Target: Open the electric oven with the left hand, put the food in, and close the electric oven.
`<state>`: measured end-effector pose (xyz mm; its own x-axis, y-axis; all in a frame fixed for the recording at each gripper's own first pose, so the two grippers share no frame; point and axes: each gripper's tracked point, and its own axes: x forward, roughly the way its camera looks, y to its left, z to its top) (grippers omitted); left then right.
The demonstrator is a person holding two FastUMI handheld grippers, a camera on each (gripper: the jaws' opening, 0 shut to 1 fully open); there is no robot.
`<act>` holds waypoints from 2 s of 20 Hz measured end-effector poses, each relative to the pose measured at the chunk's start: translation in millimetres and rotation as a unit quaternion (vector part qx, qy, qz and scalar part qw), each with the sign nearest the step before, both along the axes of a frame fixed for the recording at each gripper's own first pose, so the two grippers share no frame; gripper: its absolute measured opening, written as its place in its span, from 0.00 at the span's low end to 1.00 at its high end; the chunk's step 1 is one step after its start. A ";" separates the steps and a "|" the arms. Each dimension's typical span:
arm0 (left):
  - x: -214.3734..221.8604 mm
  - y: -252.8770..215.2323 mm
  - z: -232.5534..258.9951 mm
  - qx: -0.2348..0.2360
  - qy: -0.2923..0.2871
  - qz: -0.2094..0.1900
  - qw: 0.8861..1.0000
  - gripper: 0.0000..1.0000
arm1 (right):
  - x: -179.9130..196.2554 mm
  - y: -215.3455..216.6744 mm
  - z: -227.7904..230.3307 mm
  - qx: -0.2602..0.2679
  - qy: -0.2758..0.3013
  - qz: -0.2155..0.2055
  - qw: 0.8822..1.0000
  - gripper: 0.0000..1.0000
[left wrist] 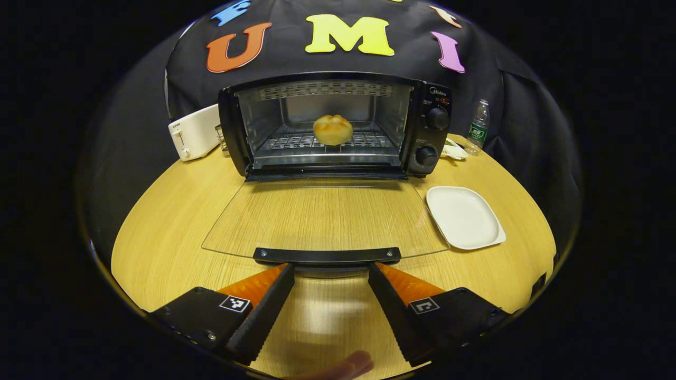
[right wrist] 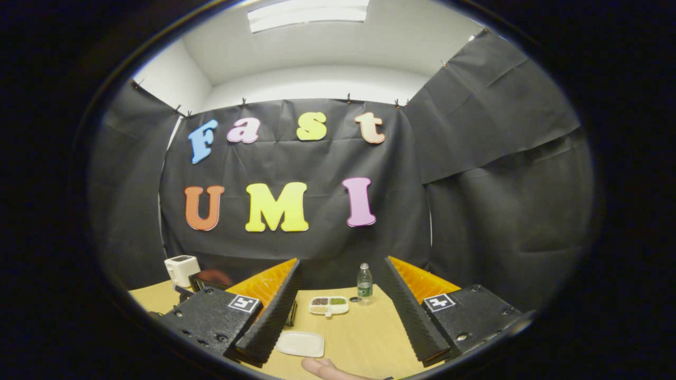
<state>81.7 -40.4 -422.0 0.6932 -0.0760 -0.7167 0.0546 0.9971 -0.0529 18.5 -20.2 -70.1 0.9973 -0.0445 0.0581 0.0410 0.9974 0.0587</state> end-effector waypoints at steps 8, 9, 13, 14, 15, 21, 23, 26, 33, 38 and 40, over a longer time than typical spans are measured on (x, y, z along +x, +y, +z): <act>3.9 2.3 23.8 0.006 -0.023 -0.003 1.000 0.94 | 2.7 -5.5 -10.2 -0.007 0.006 -0.009 1.000 0.94; 6.5 2.9 30.2 0.005 -0.031 -0.003 1.000 0.93 | 3.0 -5.2 -12.3 -0.006 0.009 -0.008 1.000 0.94; 17.3 4.1 58.8 0.011 -0.063 -0.004 0.998 0.94 | 5.2 -5.0 -14.4 -0.003 0.012 -0.005 1.000 0.94; 21.0 4.4 65.6 0.011 -0.069 -0.005 0.998 0.94 | 5.7 -5.8 -15.0 -0.003 0.011 -0.005 1.000 0.94; 25.2 4.7 72.1 0.010 -0.075 -0.003 0.997 0.94 | 6.3 -6.6 -16.1 -0.003 0.011 -0.006 1.000 0.94; 43.5 9.4 99.8 0.012 -0.097 -0.004 0.995 0.95 | 11.5 -7.4 -26.5 -0.003 0.023 0.000 1.000 0.94; 52.0 10.5 110.7 0.019 -0.113 -0.006 0.993 0.96 | 11.5 -8.2 -29.4 -0.003 0.027 0.001 1.000 0.94; 66.7 11.1 124.4 0.029 -0.133 -0.008 0.991 0.98 | 10.3 -10.7 -31.5 -0.007 0.030 -0.004 1.000 0.94; 101.2 30.1 155.7 0.004 -0.178 0.028 0.984 0.97 | 4.5 -17.5 -39.1 -0.011 0.041 -0.019 0.999 0.94; 96.1 45.1 174.9 -0.006 -0.198 0.045 0.979 0.97 | -3.9 -20.6 -38.3 -0.012 0.041 -0.026 0.999 0.94; 85.0 48.1 186.0 -0.005 -0.210 0.043 0.977 0.97 | -8.1 -19.3 -37.0 -0.009 0.040 -0.025 0.999 0.94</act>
<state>166.7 7.7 -236.1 0.9298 -0.0106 -0.3680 -0.0102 0.9985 -0.0546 10.4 -39.5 -107.1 0.9954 -0.0933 -0.0201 0.0939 0.9950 0.0345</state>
